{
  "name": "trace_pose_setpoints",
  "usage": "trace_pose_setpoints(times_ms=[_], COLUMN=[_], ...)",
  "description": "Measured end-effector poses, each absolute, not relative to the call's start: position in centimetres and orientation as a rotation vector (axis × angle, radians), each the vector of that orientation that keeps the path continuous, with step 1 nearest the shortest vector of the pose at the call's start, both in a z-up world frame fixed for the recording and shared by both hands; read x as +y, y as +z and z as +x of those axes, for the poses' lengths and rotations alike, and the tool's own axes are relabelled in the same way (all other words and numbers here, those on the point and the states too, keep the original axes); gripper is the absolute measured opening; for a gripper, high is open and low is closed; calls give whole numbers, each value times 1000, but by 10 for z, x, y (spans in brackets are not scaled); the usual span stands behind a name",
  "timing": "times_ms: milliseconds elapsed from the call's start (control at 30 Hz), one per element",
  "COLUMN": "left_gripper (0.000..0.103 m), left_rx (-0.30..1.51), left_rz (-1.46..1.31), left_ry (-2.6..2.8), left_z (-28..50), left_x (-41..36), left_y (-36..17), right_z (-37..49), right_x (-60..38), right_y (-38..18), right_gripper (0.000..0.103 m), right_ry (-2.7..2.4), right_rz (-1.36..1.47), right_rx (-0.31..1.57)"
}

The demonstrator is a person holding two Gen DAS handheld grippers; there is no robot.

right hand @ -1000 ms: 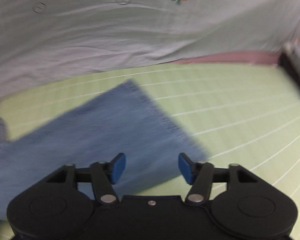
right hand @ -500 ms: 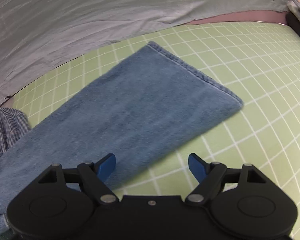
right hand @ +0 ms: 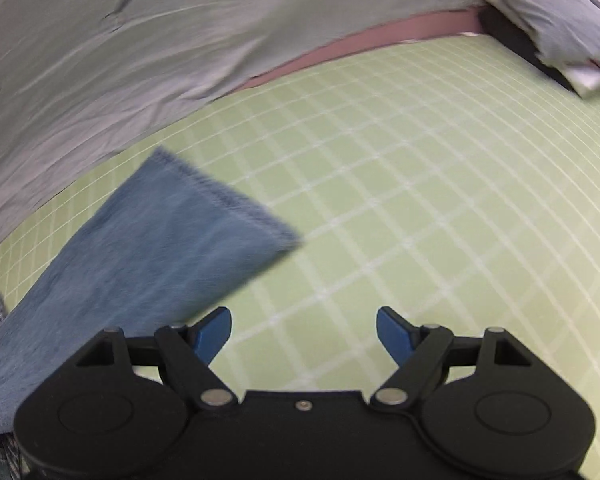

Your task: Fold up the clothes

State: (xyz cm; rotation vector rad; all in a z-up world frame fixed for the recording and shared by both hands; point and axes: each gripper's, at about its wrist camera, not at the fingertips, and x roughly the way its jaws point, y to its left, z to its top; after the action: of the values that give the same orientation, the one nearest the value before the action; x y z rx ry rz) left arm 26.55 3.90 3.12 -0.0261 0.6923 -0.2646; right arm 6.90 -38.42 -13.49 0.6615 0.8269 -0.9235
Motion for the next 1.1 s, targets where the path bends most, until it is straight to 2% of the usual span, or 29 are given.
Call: trace_pose_setpoints(times_ms=[300,333,400,433,500,567,667,767,933,1100], left_gripper=[5,8,19,28,37,54,62,66,66,69], left_rx=[741,764,834,872,875,853,863,914,987,1028], left_rz=[87,96,105,120,164,187,170,116,80,0], left_ry=[-761,-827,-922,-949,-951,-922,-810,-630,-323,-96], left_z=[128,110,79,66,47,39,44,54,74,95], left_x=[-157,-180,-217,-231,-243,-237,-211,-174,-99,-26], left_y=[35,29,14,7,0,-4,-12,-26,-56,-72], right_z=[-46,-59,-81,-91,-106,-116,-117,-107,-77,-40], right_x=[-439,-446,-460,-467,-477,-482,-483,-477,-460,-451], right_y=[-129,-129,-131,-131,-132,-130,-131,-135,-138,-132], right_gripper=[80,80,80,80,80,80,80,80,81,82], right_ry=[-1017,-1035,-1072,-1088,-1103,-1102,-1074,-1013,-887,-756], right_rz=[727,739,757,767,785,783,760,750,692,656], right_rx=[772,765,756,752,741,731,736,749,772,732])
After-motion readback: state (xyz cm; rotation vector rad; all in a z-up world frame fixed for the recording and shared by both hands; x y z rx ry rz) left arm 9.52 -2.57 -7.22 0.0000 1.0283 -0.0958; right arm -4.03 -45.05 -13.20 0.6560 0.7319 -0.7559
